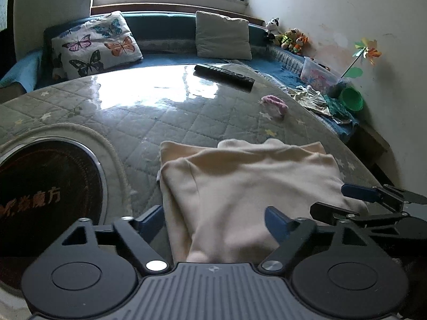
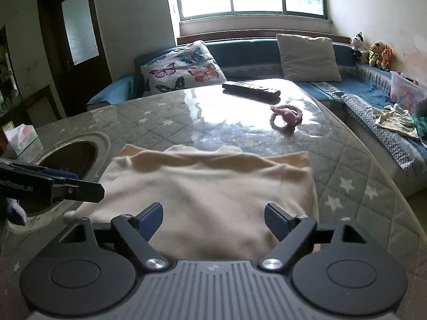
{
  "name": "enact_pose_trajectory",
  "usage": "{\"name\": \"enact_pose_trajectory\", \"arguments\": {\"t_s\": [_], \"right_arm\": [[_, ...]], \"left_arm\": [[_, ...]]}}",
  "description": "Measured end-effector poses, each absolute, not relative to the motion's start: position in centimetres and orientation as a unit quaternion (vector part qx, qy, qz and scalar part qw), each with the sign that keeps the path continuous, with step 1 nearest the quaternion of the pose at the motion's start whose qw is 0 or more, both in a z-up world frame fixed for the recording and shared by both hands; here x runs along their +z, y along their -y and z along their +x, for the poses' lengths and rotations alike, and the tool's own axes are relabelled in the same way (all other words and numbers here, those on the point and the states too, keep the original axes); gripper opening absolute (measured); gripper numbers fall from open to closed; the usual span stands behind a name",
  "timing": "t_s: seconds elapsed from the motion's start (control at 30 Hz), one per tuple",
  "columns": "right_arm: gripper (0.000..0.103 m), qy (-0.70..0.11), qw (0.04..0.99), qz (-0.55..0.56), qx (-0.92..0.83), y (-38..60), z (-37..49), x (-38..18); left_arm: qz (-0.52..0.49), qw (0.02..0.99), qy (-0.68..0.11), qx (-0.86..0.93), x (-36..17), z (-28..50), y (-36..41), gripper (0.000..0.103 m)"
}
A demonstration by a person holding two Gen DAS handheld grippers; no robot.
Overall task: Fold clothes
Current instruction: 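Open both grippers and release the folded shirt onto the table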
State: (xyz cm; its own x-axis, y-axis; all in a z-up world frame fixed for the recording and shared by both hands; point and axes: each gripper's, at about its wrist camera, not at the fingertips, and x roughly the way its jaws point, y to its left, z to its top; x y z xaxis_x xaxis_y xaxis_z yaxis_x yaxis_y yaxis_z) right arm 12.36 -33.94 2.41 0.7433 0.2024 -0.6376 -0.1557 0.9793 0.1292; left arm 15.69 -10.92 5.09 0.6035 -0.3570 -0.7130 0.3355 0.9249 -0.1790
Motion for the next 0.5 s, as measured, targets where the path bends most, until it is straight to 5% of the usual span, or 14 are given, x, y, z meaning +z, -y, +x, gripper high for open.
{"name": "enact_pose_trajectory", "arguments": {"t_s": [0.2,0.5], "right_arm": [[0.100,-0.346,0.934,0.019,0.089,33.2,10.6,2.4],[0.103,-0.340,0.937,0.001,0.078,31.9,7.7,2.3]], "left_arm": [[-0.002,0.901,-0.389,-0.194,5.0,13.5,10.6,0.103],[0.014,0.906,-0.381,-0.185,4.8,11.0,10.0,0.103]]}}
